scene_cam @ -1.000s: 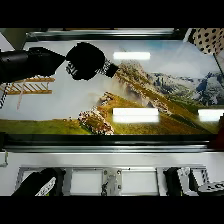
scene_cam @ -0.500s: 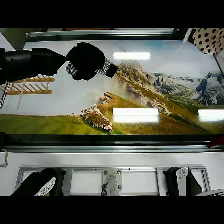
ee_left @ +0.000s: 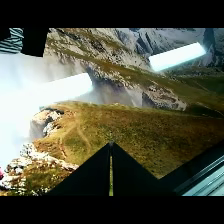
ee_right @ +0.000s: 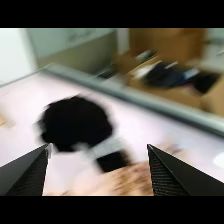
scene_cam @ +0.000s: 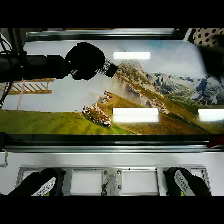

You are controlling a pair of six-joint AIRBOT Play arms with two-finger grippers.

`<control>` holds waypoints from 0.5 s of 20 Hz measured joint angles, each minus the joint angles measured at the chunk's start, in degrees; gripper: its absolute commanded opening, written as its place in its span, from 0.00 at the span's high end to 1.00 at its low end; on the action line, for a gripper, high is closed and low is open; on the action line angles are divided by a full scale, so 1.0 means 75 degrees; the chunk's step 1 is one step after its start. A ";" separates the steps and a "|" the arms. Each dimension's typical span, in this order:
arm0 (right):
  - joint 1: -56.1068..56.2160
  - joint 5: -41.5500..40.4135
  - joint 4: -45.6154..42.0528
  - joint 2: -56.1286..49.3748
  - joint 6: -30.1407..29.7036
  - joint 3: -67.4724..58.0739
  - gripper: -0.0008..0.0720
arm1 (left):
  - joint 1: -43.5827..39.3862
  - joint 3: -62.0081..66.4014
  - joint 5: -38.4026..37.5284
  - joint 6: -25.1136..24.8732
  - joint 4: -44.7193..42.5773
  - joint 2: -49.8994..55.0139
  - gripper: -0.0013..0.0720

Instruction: Fold the clothes and pants, and hang the long-sleeved shirts on hangers.

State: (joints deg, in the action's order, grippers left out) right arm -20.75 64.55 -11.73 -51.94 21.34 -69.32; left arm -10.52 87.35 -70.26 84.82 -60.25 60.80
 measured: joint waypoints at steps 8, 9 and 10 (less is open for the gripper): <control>0.5295 -0.1408 -0.1029 -0.1419 0.0315 0.0938 0.09 | 0.0000 -0.2247 0.0396 0.0172 0.0055 -0.0892 0.96; 0.5642 -0.1501 -0.1052 -0.1582 0.0332 0.0959 0.09 | 0.0000 -0.2448 0.0425 0.0175 0.0055 -0.1014 0.96; 0.5954 -0.1577 -0.1081 -0.1740 0.0335 0.0979 0.11 | 0.0000 -0.2588 0.0443 0.0189 0.0058 -0.1116 0.96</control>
State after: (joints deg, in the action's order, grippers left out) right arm 23.90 52.73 -19.84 -64.99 23.86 -61.98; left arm -10.52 67.94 -66.94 86.24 -59.81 52.42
